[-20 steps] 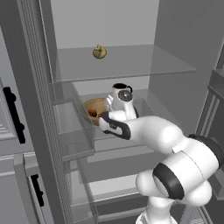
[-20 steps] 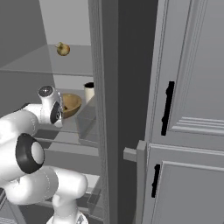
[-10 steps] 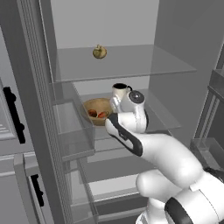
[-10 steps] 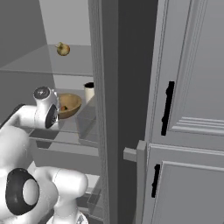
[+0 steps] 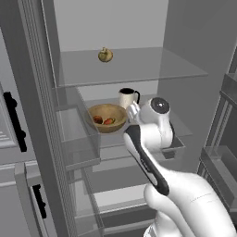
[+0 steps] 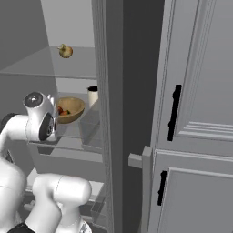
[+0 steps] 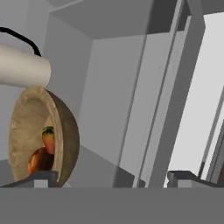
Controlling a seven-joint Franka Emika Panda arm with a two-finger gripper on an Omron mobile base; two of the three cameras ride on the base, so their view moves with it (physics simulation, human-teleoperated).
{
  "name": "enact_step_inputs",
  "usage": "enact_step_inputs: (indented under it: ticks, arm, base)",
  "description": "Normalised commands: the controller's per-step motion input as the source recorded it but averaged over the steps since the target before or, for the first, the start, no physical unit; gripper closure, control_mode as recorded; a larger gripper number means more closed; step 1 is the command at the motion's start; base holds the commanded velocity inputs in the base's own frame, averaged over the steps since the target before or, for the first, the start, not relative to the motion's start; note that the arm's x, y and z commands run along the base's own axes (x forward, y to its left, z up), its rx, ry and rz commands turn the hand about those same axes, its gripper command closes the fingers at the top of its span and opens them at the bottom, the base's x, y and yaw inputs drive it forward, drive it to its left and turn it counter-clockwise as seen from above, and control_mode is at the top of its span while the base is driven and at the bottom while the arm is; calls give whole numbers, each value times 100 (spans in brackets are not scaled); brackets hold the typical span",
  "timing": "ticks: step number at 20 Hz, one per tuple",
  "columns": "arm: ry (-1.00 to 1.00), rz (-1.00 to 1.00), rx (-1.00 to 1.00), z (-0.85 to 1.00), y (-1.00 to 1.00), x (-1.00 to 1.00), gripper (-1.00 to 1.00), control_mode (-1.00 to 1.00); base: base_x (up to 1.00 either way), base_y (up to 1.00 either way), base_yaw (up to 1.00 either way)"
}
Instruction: Pick the chicken drumstick and bell pepper from their plates and place them in the bowl. Then put the bowl in the fridge.
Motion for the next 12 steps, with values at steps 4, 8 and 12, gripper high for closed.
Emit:
enact_step_inputs:
  ticks: [4, 8, 12]
  arm:
    - [-2, -9, 2, 41, -29, -100, -100, -100]
    - [-6, -10, 1, 49, -11, -99, -100, -100]
    - [-5, -11, 0, 59, 0, -80, -100, -100]
  base:
    - [0, 0, 0]
    - [0, 0, 0]
    - [0, 0, 0]
